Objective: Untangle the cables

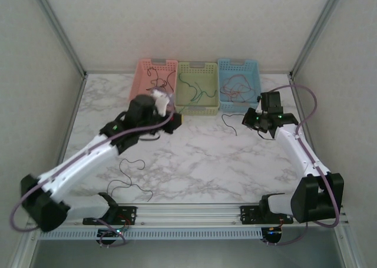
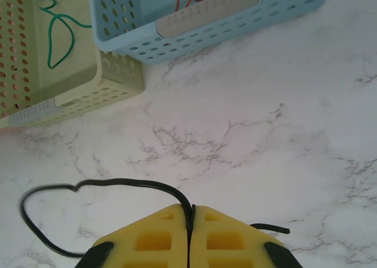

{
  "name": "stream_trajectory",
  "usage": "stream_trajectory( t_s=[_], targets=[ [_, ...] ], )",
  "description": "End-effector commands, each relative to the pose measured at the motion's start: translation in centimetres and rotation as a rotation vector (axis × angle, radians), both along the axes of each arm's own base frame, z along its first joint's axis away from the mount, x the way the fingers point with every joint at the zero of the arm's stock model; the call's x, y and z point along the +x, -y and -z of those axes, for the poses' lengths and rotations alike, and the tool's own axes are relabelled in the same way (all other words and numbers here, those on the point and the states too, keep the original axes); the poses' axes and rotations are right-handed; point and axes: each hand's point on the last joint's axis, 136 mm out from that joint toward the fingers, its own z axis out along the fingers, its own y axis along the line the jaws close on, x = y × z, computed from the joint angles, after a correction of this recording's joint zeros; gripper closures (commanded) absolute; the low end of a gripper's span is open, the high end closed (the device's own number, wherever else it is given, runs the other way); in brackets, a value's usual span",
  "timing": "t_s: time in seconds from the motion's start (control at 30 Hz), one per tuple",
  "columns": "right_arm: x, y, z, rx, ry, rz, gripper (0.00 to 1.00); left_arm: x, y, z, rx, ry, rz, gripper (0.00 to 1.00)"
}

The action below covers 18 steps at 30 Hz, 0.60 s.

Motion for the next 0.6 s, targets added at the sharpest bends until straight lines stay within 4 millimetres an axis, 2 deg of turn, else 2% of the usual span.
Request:
stream_trajectory(
  t_s=[0.0, 0.13, 0.2, 0.3, 0.5, 0.57],
  targets=[
    [0.0, -0.3, 0.3, 0.022, -0.002, -0.008, 1.0, 4.7, 1.9, 1.0, 0.051, -0.034, -0.013, 1.0],
    [-0.3, -0.5, 0.5, 0.032, -0.006, -0.017, 1.0, 11.2, 4.3, 3.2, 0.086, -0.095, -0.016, 1.0],
    [-0.4, -0.7, 0.6, 0.04, -0.011, -0.023, 1.0, 14.0, 4.8, 4.3, 0.101, -0.119, -0.036, 1.0],
    [-0.5, -0.8, 0.8, 0.049, -0.018, -0.028, 1.0, 17.5, 5.4, 7.2, 0.13, -0.171, -0.051, 1.0],
    [-0.7, -1.2, 0.8, 0.064, -0.025, -0.041, 1.0, 21.5, 6.0, 11.9, 0.19, -0.227, -0.059, 0.99],
    [-0.7, -1.2, 0.9, 0.067, -0.027, -0.042, 1.0, 22.1, 6.2, 12.9, 0.209, -0.237, -0.058, 0.88]
  ],
)
